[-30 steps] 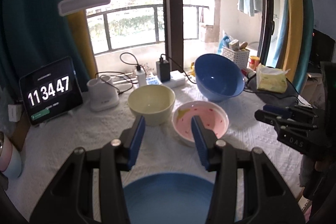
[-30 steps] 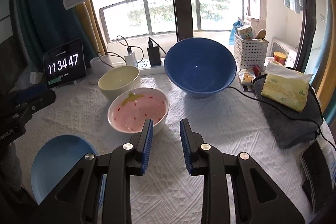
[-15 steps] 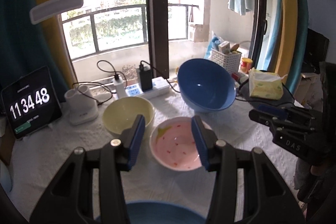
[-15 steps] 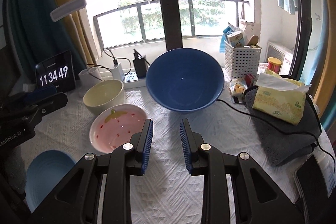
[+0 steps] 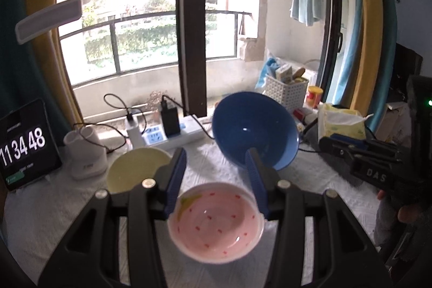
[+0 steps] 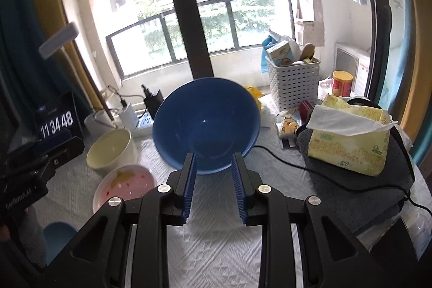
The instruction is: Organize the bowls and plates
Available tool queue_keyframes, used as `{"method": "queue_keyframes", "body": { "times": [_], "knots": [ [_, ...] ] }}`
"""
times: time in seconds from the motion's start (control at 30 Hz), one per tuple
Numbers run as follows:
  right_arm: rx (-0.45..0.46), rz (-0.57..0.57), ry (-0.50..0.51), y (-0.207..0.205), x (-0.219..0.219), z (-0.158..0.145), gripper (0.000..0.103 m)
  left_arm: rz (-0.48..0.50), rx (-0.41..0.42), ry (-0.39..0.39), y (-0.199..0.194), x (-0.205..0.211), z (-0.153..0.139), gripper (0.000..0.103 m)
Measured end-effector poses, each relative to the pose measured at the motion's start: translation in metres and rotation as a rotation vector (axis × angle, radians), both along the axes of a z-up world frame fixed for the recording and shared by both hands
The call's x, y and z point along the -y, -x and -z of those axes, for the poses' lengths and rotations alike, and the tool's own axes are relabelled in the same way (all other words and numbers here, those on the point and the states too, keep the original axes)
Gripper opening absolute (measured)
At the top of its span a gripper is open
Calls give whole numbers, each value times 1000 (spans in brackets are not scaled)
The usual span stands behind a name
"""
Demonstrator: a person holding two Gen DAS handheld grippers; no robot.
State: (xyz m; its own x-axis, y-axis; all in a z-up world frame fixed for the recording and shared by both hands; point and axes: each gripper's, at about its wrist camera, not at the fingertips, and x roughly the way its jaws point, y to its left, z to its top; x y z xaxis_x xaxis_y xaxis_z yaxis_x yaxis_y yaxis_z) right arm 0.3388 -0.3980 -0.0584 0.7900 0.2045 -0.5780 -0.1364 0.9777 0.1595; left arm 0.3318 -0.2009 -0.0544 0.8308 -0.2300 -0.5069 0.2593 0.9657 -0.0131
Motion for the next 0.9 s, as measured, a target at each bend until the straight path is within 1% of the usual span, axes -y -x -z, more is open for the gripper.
{"method": "queue_keyframes", "body": {
  "times": [0.17,0.23,0.33,0.4,0.6,0.77,0.9],
  "knots": [
    [-5,24,-18,-15,10,1,30,-11,-15,7,-16,7,3,48],
    [-6,29,-22,-21,13,2,35,-11,-19,4,-22,10,4,48],
    [-5,41,-25,-27,17,3,37,-4,-15,-9,-29,17,7,48],
    [-9,47,-28,-32,20,6,37,6,-20,-1,-36,22,11,48],
    [-39,60,-48,-48,27,19,37,5,-74,7,-56,32,27,48],
    [-95,72,-86,-65,33,41,37,-7,-143,6,-76,36,49,48],
    [-124,75,-111,-74,34,53,37,-22,-185,6,-88,37,61,48]
  ]
}}
